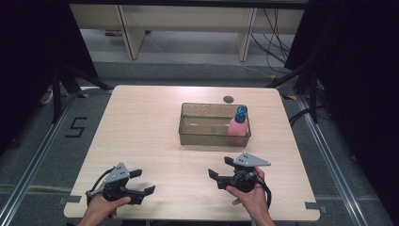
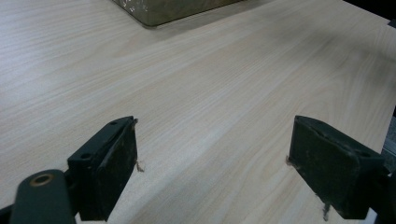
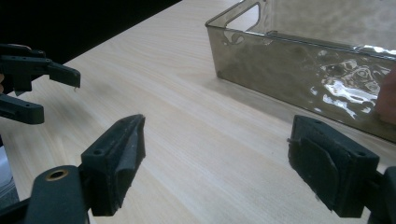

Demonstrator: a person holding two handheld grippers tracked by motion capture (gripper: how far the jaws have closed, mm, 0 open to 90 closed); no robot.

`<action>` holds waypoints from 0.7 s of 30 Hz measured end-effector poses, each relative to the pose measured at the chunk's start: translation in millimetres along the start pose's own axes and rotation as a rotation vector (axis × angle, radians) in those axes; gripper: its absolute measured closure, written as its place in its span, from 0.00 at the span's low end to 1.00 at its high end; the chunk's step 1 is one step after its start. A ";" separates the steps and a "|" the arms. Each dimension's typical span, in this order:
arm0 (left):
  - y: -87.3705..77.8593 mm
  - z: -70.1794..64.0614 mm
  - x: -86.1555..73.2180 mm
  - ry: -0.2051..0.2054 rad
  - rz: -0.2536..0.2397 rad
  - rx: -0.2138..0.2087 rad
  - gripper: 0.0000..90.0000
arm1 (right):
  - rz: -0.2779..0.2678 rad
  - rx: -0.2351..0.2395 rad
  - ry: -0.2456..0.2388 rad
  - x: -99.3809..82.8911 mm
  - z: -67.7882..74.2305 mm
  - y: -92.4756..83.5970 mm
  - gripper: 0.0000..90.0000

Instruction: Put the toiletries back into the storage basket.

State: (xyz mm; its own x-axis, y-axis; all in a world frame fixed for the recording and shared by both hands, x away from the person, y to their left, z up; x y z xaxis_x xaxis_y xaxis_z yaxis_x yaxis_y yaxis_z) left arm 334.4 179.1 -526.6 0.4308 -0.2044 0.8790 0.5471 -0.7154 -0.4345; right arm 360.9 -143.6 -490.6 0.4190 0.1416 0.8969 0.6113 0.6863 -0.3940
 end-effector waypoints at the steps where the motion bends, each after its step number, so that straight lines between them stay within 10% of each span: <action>1: 0.0 -0.1 0.0 0.000 0.000 0.000 0.16 | 0.006 -0.004 0.021 -1.1 1.3 -0.2 0.21; 21: 0.3 -0.4 -0.4 0.001 0.005 -0.001 0.16 | 0.011 -0.011 0.018 -12.0 2.4 -16.4 0.19</action>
State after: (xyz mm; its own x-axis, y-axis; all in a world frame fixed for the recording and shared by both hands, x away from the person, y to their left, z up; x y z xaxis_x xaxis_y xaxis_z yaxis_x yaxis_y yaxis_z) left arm 334.1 178.7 -527.0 0.4327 -0.2089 0.8770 0.5445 -0.7147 -0.4389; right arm 344.2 -154.8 -494.4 0.4372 0.1361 0.8890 0.6142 0.6769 -0.4057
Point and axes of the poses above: each handheld gripper's, and its own axes: y roughly forward along the jaws, x roughly out of its top, z roughly to its left, the point moved 5 cm from there along y, roughly forward along the jaws, and after that the axes turned 4 degrees about -z, right-handed, at the moved point
